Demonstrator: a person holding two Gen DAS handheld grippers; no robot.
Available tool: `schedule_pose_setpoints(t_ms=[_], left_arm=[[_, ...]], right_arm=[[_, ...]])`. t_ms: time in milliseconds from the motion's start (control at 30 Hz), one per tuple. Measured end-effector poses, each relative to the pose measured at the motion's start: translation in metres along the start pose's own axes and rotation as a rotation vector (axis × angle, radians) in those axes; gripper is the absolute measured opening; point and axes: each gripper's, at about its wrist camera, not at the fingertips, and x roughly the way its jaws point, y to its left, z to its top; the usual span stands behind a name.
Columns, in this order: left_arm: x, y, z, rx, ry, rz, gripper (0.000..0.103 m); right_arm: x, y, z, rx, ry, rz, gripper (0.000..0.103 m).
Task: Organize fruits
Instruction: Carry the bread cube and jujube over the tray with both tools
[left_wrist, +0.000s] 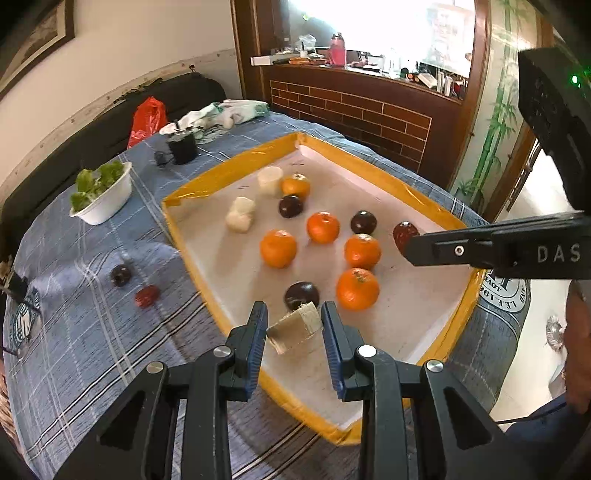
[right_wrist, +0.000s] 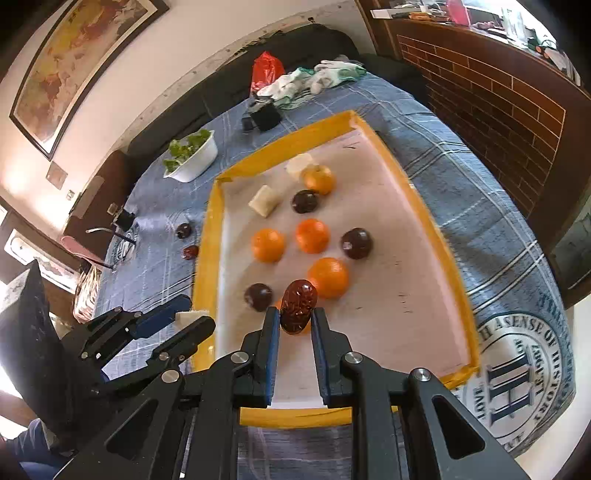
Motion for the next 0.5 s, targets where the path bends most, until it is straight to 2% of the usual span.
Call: schedule_pose_setpoints(t_ms=[233,500], left_arm=[[0.022,-0.015,0.002,0.014,0.036,0.001,0.029],[0.038,-0.021,0.000,0.033,0.069,0.009,0.029]], right_arm=[[0.005,-0.021,0.004,0.008,0.025,-0.013,0.019],[0.017,-0.028,0.005,0.000,0.057,-0.020,0.019]])
